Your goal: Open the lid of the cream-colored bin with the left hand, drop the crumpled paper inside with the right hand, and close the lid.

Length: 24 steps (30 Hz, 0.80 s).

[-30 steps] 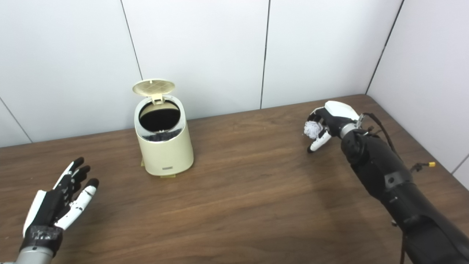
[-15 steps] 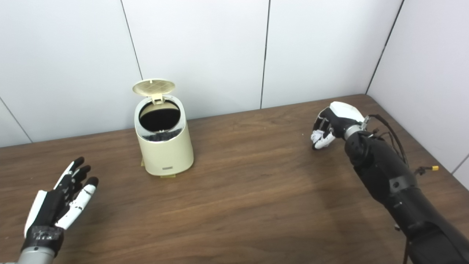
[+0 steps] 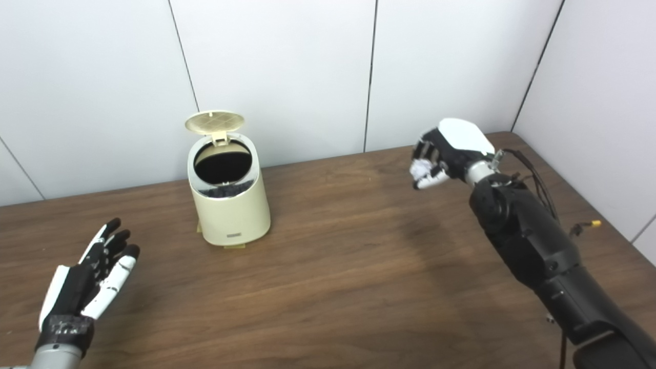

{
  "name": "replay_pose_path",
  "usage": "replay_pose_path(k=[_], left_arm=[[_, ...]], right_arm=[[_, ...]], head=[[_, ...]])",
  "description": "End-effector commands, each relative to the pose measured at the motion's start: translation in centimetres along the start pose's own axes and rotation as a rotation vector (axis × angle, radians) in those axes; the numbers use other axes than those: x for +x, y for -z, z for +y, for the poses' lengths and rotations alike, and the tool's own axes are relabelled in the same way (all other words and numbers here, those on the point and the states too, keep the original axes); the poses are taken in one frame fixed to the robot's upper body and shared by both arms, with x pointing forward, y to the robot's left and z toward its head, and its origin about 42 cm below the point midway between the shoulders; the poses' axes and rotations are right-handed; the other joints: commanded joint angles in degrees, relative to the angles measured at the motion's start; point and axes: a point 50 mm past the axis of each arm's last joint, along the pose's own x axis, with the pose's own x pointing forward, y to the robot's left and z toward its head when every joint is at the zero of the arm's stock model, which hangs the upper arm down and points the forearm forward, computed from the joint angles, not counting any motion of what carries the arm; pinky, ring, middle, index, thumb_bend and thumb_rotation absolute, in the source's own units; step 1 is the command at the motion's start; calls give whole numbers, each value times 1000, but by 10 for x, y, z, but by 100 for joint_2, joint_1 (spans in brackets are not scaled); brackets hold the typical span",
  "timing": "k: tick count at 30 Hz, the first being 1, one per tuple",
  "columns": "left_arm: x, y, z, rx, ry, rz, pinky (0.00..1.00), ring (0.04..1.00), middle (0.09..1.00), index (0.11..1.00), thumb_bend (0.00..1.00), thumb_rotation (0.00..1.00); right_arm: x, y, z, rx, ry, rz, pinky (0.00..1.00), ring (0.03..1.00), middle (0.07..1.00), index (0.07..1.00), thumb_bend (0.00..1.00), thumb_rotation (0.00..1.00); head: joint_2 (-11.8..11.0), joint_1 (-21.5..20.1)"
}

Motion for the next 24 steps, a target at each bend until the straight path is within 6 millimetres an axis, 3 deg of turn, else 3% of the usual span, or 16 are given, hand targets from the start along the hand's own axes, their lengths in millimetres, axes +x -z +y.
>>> replay_pose_path(k=[1, 3, 11, 17, 24], left_arm=[[5, -11, -1, -13, -9, -67, 949, 949, 940, 1000, 560, 628], [5, -6, -3, 0, -11, -63, 942, 946, 935, 1000, 571, 634], [4, 4, -8, 11, -21, -37, 912, 924, 919, 1000, 583, 663], [0, 8, -15, -114, 0, 9, 986, 973, 951, 1000, 547, 686], [-2, 12, -23, -172, 10, 29, 997, 998, 975, 1000, 492, 726]], right_arm=[[5, -17, -30, -22, 105, -70, 356, 397, 516, 492, 499, 0], [4, -42, -35, -29, 141, -147, 389, 401, 515, 497, 501, 0], [-5, -127, -39, 95, 244, -359, 325, 381, 508, 530, 494, 0], [-2, -188, -37, 205, 251, -472, 335, 382, 512, 516, 495, 0], [13, -232, -29, 301, 270, -566, 269, 392, 526, 535, 488, 0]], head=[[-3, 43], [-46, 97], [-137, 456], [-185, 779], [-262, 1063]])
